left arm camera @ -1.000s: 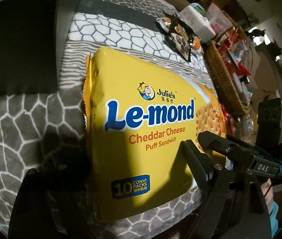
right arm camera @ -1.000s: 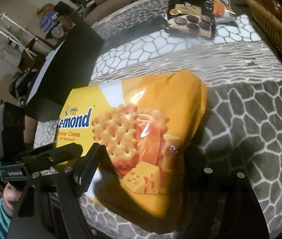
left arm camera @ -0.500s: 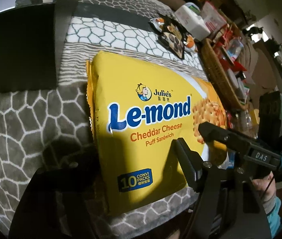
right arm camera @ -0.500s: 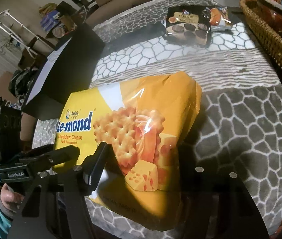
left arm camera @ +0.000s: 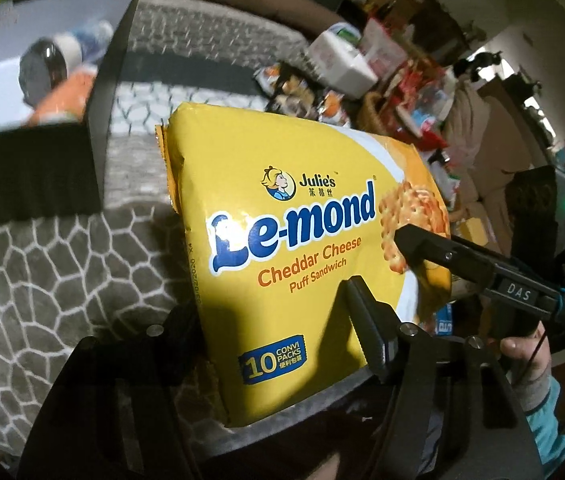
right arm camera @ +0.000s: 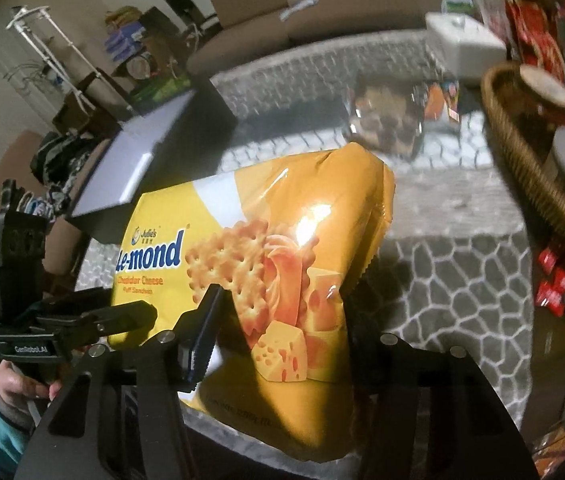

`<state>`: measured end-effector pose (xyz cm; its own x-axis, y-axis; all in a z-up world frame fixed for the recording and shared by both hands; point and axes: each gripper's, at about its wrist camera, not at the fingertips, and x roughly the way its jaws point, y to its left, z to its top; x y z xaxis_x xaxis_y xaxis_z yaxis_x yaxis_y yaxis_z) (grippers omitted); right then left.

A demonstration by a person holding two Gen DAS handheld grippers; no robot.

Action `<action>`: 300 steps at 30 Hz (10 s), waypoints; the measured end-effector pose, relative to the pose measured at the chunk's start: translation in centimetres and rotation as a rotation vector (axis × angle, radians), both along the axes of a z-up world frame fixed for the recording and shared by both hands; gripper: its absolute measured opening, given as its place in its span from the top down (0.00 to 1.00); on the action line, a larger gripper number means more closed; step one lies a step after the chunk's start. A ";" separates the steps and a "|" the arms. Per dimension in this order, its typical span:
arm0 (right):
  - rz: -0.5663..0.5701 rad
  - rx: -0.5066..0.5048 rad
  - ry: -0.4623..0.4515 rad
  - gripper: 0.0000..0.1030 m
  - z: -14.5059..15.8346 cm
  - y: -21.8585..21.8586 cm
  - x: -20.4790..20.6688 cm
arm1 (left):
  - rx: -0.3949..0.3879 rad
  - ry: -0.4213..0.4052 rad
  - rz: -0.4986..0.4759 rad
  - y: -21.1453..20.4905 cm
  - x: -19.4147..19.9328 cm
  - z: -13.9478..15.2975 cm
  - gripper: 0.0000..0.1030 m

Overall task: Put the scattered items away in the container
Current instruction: 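Carry the Le-mond pack toward the black box with the right tool, then lower the yellow Le-mond pack into the black box with the right tool, then open the right tool and release the pack beside the cups, then move both tools toward the black Quaker sachets on the table, then grasp a black Quaker sachet with the right tool and lift it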

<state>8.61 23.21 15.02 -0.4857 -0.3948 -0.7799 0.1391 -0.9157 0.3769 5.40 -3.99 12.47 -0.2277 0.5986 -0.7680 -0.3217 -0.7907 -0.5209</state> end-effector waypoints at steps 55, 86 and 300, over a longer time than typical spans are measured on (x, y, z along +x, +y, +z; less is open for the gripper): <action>0.800 0.137 -0.034 0.61 -3.3 -42.7 -38.3 | 0.133 -0.066 0.512 -29.6 -15.0 0.3 0.38; 0.827 0.436 0.037 0.58 -7.4 -48.2 -38.2 | -0.129 -0.300 0.530 -26.8 -20.1 -3.1 0.30; -0.386 -0.278 -0.142 0.94 -7.5 11.6 -19.8 | -0.212 0.097 0.060 13.5 -17.7 -7.9 0.85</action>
<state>-11.16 34.85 7.49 -0.5338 -0.4099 -0.7396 -0.2606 -0.7524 0.6050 -12.29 9.50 4.54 -0.3369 0.4096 -0.8477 -0.3112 -0.8983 -0.3104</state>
